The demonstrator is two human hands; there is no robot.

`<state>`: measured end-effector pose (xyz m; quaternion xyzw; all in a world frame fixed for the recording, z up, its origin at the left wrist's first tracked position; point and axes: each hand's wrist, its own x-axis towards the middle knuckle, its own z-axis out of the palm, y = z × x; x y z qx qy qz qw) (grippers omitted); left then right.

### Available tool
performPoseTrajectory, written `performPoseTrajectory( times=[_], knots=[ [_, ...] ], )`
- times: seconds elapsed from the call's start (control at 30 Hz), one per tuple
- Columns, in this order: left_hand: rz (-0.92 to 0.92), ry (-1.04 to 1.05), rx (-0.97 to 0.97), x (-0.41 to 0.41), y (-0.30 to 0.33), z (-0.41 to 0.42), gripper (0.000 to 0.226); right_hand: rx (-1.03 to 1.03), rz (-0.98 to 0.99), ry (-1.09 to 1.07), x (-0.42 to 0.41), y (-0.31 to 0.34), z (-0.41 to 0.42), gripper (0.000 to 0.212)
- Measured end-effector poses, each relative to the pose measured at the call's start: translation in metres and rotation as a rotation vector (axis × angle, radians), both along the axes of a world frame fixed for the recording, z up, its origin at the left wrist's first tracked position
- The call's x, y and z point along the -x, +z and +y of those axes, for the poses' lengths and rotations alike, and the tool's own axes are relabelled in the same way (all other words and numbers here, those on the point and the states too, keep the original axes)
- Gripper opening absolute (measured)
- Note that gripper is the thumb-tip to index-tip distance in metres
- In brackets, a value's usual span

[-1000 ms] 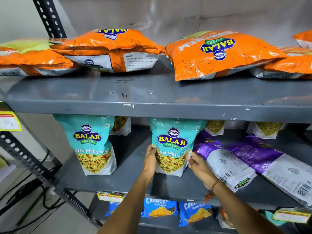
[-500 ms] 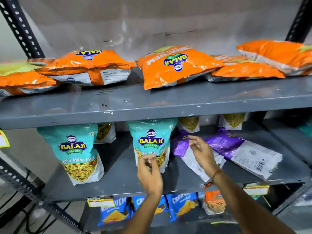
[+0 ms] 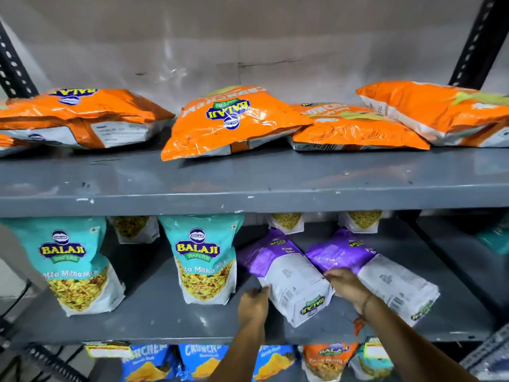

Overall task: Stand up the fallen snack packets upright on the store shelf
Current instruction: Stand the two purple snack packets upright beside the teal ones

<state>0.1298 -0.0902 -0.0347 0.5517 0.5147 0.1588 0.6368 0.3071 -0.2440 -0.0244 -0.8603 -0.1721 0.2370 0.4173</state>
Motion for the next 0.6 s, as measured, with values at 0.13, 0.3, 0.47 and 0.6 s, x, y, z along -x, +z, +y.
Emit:
performPoseTrajectory(
  times=[0.13,0.3,0.47,0.6],
  knots=[
    [0.056,0.006,-0.074,-0.015,0.009,-0.006,0.032,-0.031,0.056,0.031,-0.012,0.006,0.017,0.034],
    [0.105,0.117,-0.124,-0.023,0.003,-0.001,0.024,-0.026,-0.106,0.076,-0.022,0.012,0.031,0.039],
    [-0.105,0.211,-0.049,-0.026,0.007,-0.006,0.013,-0.175,-0.201,0.057,-0.018,0.011,0.029,0.03],
    [-0.421,0.132,-0.295,-0.036,0.026,-0.002,0.025,-0.334,-0.355,-0.008,-0.01,0.028,0.017,0.015]
  ],
)
